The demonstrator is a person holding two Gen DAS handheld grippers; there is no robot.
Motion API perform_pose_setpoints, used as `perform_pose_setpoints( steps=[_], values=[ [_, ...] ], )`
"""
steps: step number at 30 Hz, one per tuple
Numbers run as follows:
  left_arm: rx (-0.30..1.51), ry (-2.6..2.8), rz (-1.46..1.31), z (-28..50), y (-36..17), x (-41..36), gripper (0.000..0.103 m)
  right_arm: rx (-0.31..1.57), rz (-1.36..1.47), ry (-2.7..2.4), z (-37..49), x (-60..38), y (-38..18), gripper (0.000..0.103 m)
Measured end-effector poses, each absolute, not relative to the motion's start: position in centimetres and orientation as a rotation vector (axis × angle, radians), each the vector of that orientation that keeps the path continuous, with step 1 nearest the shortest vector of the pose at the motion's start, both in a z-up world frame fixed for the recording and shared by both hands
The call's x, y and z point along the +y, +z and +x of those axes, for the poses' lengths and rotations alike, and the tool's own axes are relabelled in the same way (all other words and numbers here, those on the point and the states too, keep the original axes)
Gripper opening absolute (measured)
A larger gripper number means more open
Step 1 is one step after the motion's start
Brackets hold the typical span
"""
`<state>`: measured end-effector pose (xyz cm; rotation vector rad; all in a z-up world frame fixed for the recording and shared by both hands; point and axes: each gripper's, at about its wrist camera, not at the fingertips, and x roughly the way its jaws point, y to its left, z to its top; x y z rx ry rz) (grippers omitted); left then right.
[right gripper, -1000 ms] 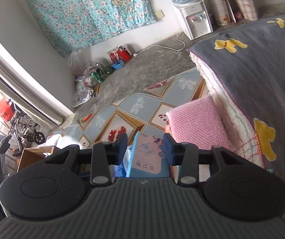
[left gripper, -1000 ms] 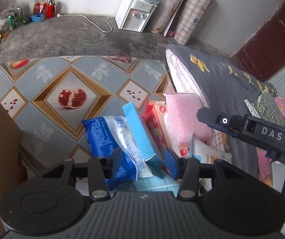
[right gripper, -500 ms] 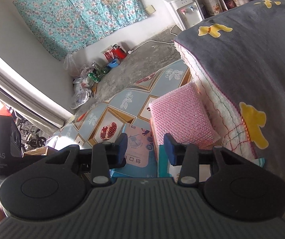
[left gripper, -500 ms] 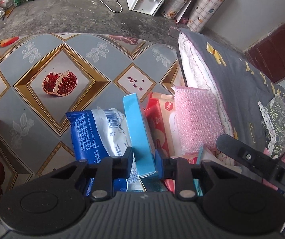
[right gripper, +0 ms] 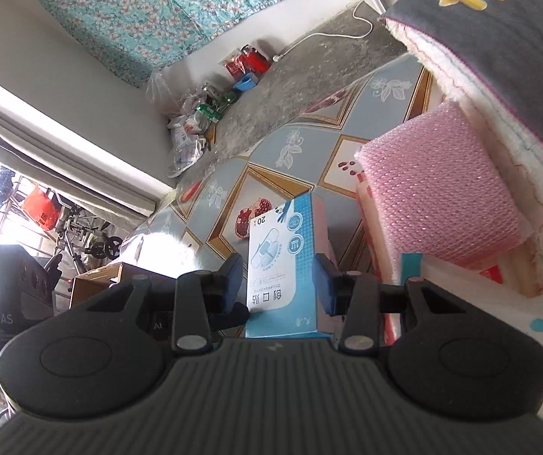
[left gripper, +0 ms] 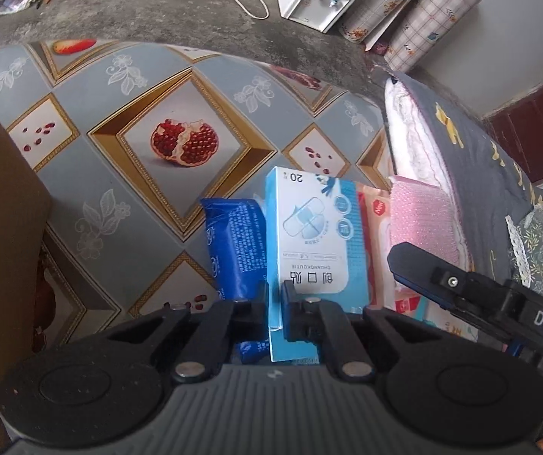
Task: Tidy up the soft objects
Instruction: 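Carry the blue bandage box with the left gripper and lower it into the cardboard box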
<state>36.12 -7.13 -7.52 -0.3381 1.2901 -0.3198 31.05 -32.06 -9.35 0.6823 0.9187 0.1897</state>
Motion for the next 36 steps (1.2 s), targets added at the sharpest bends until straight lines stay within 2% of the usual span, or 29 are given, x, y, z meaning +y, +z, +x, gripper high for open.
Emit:
perform_pose_setpoints(
  steps=[5, 10, 12, 25, 36],
  values=[
    [1.292, -0.335, -0.363, 36.5, -7.8, -6.8, 0.010, 0.975, 0.668, 0.162, 33.3, -31.1, -10.8, 0.041],
    [1.297, -0.356, -0.369, 36.7, -8.0, -7.2, 0.031, 0.994, 0.647, 0.143, 34.2, -30.6, -11.5, 0.041],
    [1.309, -0.363, -0.387, 36.9, -8.4, -7.4, 0.035, 1.003, 0.642, 0.146, 34.2, -30.7, -11.7, 0.041],
    [1.323, -0.370, -0.401, 36.8, -8.3, -8.1, 0.037, 0.993, 0.692, 0.170, 33.6, -31.1, -11.6, 0.039],
    [1.250, -0.395, -0.429, 34.6, -3.4, -7.0, 0.037, 0.903, 0.674, 0.187, 30.3, -30.4, -5.9, 0.039]
  ],
)
